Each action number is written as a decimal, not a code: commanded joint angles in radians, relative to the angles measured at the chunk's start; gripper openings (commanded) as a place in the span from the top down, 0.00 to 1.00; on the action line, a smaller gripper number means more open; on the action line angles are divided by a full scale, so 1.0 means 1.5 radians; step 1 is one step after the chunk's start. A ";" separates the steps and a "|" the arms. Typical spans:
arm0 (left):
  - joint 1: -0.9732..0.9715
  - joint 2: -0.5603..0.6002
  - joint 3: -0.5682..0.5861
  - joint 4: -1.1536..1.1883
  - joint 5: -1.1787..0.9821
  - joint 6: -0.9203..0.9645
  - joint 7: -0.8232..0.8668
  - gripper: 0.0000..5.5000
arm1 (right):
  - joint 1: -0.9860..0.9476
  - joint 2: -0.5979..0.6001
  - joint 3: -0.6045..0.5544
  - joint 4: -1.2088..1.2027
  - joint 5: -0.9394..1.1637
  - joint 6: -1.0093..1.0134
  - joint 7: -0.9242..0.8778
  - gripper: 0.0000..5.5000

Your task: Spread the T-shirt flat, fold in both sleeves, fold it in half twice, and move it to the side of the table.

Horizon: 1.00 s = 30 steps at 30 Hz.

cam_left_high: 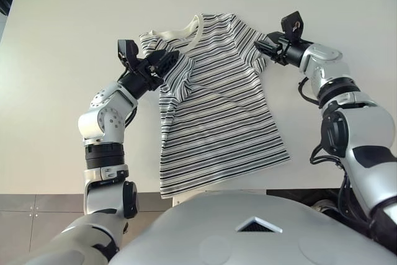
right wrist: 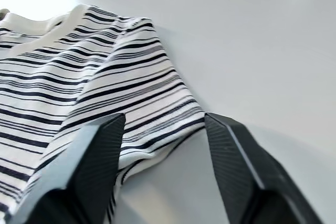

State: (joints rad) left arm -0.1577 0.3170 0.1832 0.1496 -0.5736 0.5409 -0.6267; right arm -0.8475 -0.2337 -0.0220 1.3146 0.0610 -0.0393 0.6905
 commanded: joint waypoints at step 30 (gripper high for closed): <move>0.006 0.001 0.020 0.007 0.007 -0.025 0.000 0.46 | -0.008 0.020 -0.006 -0.065 -0.039 -0.022 0.088 0.98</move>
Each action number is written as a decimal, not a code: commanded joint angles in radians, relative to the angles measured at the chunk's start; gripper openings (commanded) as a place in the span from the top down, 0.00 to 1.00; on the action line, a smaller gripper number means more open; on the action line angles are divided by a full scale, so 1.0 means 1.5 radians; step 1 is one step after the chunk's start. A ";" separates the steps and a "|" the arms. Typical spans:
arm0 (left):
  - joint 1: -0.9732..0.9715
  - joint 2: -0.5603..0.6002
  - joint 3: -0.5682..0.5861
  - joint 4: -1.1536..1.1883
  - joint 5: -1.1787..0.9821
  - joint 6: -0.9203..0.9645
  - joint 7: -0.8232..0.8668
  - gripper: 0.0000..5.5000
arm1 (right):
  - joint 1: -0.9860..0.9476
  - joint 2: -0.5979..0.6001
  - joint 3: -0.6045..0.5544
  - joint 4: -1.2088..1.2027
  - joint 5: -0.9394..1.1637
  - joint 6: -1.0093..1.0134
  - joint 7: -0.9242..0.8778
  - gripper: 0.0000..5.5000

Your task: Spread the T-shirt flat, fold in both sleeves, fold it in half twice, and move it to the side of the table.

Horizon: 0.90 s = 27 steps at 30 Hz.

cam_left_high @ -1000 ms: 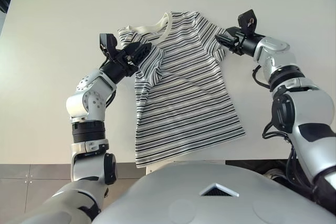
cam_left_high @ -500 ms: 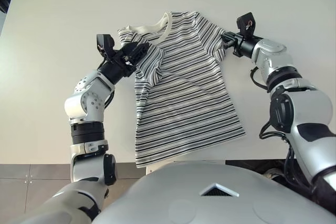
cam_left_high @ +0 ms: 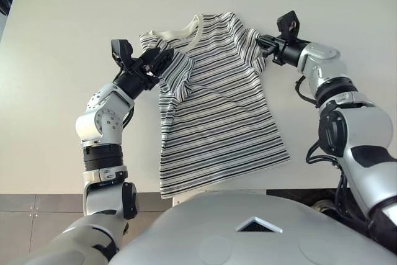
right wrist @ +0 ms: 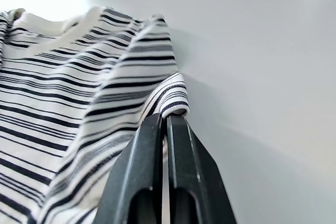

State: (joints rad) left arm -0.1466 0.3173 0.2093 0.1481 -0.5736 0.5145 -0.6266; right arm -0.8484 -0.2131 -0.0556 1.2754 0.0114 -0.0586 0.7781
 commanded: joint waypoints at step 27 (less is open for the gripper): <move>-0.003 -0.003 0.000 0.009 0.007 -0.013 0.003 0.46 | 0.201 0.021 0.179 -0.536 0.017 0.144 0.096 0.80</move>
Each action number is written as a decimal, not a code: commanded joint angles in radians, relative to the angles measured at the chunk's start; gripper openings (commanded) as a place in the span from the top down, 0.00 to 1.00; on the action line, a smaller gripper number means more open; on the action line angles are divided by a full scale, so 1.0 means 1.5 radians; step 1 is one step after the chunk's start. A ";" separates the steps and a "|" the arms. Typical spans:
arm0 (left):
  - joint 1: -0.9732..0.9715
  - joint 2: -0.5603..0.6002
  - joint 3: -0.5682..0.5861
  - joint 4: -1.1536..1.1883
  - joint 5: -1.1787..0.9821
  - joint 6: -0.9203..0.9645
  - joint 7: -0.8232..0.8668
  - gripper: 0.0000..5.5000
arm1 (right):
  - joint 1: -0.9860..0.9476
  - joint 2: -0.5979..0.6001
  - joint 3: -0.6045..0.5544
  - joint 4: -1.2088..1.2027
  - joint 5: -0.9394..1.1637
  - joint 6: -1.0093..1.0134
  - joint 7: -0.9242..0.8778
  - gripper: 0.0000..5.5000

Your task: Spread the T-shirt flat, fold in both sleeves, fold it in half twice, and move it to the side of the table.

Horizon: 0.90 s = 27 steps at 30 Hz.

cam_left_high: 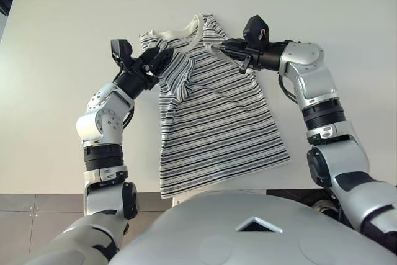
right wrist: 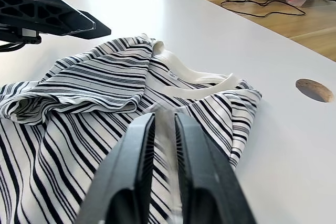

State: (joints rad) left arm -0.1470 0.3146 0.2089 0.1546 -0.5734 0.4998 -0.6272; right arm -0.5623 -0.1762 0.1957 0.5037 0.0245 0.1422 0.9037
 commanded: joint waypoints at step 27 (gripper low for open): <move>-0.016 -0.035 -0.076 0.039 0.171 -0.621 -0.075 0.46 | -0.201 -0.044 -0.025 0.553 -0.099 -0.135 -0.252 0.80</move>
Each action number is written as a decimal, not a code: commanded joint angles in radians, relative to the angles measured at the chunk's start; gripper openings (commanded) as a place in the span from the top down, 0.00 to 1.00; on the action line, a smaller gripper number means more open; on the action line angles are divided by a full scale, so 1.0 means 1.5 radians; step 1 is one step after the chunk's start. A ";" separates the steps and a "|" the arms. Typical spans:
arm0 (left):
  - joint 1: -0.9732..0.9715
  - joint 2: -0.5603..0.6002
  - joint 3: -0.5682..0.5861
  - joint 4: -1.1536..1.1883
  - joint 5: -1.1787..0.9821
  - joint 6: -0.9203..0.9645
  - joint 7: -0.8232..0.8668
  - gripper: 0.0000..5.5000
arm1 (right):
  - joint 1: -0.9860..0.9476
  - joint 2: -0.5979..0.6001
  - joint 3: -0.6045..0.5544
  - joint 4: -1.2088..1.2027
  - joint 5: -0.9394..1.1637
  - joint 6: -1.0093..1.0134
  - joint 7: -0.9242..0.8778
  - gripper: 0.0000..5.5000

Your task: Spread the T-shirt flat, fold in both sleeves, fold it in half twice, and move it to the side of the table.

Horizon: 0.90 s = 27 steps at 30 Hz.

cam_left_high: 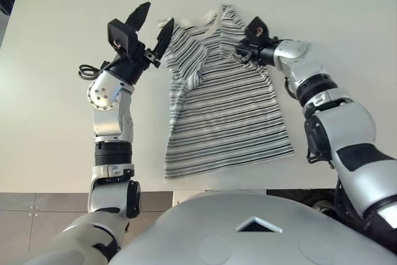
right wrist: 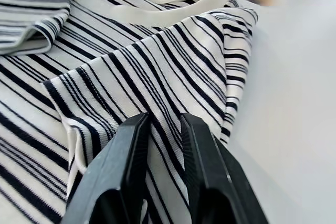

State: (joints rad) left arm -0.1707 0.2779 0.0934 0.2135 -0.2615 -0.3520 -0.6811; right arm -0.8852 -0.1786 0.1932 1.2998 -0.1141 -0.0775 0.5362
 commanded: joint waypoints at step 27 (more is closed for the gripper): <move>0.140 0.302 -0.039 0.014 0.225 -0.376 -0.218 0.46 | 0.639 -0.391 -0.159 -0.820 0.104 -0.384 0.346 0.80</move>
State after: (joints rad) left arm 0.0014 0.6603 0.0427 0.2589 -0.0234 -0.8631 -1.0103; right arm 0.0441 -0.6958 -0.0562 0.1352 0.0923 -0.6347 1.0400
